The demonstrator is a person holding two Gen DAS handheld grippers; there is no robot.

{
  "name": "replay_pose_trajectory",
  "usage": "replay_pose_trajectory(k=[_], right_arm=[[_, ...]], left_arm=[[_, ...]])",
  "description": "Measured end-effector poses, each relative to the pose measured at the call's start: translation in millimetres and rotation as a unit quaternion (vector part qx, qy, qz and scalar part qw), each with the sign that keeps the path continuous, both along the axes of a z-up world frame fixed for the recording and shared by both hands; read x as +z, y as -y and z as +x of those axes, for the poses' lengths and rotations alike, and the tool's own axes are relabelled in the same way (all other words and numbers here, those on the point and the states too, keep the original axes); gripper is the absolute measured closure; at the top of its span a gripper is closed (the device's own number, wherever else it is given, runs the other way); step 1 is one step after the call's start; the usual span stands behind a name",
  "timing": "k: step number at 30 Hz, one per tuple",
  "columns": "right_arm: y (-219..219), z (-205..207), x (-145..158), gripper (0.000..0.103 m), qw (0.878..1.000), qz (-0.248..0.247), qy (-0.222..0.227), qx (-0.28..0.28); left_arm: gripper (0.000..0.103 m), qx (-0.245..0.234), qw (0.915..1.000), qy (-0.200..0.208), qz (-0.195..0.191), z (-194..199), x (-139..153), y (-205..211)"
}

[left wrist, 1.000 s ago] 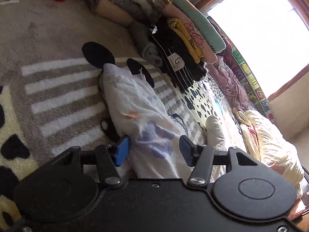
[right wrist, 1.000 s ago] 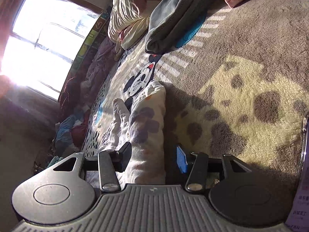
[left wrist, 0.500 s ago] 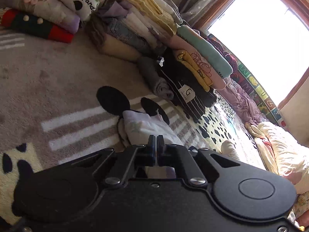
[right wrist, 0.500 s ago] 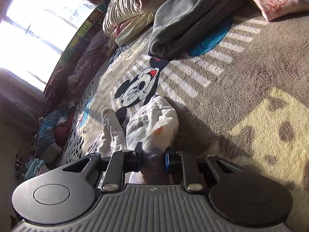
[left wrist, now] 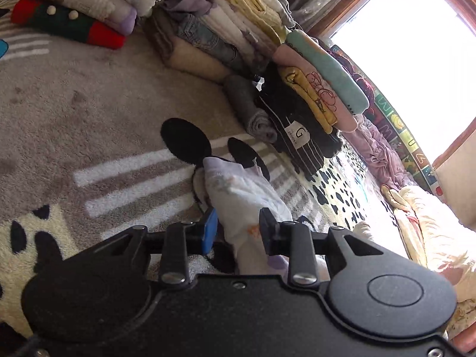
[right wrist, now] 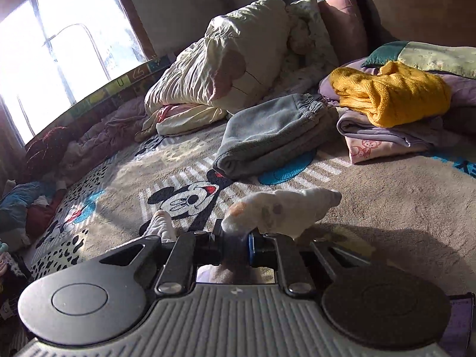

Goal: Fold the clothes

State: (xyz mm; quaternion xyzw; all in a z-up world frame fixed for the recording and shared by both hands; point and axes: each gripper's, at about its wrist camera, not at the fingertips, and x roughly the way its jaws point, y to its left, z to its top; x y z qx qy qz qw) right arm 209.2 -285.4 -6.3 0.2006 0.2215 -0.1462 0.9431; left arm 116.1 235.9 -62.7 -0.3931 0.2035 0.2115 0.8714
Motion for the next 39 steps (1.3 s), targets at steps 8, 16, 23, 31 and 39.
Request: replay_pose_trajectory(k=[8,16,23,31,39], right_arm=[[-73,105,-42,0.062,0.961,-0.101,-0.181,0.182],[15,46,-15,0.059,0.983,0.075,-0.053,0.158],[81,80,-55,0.057,0.975,0.178,-0.074,0.111],[63,126,-77,0.064,0.972,0.149,-0.108,0.148],[71,59,-26,0.094,0.986,0.145,0.004,0.083]], left_arm=[[0.065,-0.017,0.9998,0.006,0.001,13,-2,3],[0.063,-0.034,0.9993,0.016,-0.003,23,-1,5],[0.063,-0.041,0.9991,0.012,0.002,31,-5,7],[0.062,-0.046,0.9988,0.006,0.014,38,-8,9],[0.062,-0.042,0.9991,0.009,0.007,34,-7,8]])
